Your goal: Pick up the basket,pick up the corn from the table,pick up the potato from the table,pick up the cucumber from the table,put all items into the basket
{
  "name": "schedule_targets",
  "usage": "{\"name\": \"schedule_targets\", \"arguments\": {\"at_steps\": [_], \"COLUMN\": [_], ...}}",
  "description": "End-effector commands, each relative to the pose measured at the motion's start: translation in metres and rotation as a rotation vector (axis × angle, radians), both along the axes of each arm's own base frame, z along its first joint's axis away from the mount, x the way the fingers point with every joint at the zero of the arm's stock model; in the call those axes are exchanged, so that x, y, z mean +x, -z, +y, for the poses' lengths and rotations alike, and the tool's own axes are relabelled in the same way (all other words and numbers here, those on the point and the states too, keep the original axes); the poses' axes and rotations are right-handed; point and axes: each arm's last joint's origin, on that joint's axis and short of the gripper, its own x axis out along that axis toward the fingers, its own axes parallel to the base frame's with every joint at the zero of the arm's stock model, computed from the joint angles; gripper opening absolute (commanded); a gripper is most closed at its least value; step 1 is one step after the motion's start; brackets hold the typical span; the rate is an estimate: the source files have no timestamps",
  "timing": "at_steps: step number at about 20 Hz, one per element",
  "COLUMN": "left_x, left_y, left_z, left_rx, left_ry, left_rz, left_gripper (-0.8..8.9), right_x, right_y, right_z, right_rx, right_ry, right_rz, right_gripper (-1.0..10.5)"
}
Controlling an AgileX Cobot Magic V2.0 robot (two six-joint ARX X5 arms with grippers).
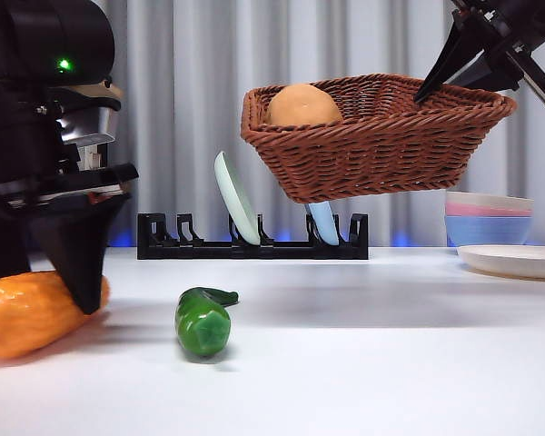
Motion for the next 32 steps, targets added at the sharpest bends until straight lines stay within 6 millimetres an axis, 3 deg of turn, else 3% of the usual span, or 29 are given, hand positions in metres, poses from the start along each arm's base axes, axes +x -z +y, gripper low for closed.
{"name": "schedule_targets", "arguments": {"at_steps": [1,4,8,11,13,15,19,25,29,30,32], "left_x": [-0.005,-0.019,-0.044,-0.044,-0.034,-0.022,-0.004,0.014,0.014,0.013,0.011], "left_y": [0.001,-0.022,-0.085,-0.141,-0.170,-0.187,-0.186,-0.150,-0.134,-0.134,-0.133], "left_z": [0.002,0.003,0.003,-0.007,-0.017,-0.029,-0.051,-0.092,-0.110,-0.111,-0.113], "left_rx": [0.007,-0.112,-0.494,-0.676,-0.706,-0.704,-0.652,-0.642,-0.611,-0.604,-0.579], "left_ry": [0.070,0.274,0.637,0.742,0.670,0.507,0.254,0.258,0.286,0.283,0.265], "left_rz": [0.040,0.158,0.214,-0.021,-0.203,-0.394,-0.552,-0.444,-0.392,-0.395,-0.414], "left_gripper": [-0.08,-0.08,-0.08,-0.08,-0.08,-0.08,-0.08,-0.08,0.24,1.42,4.69], "right_x": [0.000,0.000,0.000,-0.001,-0.003,-0.005,-0.009,-0.013,-0.013,-0.013,-0.013], "right_y": [-0.003,-0.003,-0.003,-0.003,-0.003,-0.003,-0.002,-0.002,-0.002,-0.002,-0.002], "right_z": [0.000,0.000,0.001,0.006,0.013,0.022,0.038,0.050,0.050,0.050,0.050], "right_rx": [0.016,0.016,0.014,0.014,0.014,0.013,-0.017,-0.026,-0.013,-0.012,-0.009], "right_ry": [-0.002,-0.001,-0.002,-0.018,-0.041,-0.070,-0.082,-0.107,-0.102,-0.102,-0.101], "right_rz": [-0.013,-0.013,-0.014,-0.013,-0.012,-0.013,-0.018,-0.020,-0.008,-0.007,-0.005], "right_gripper": [-0.2,-0.2,-0.2,-0.2,-0.2,-0.2,-0.2,-0.2,-0.2,-0.2,-0.2]}}
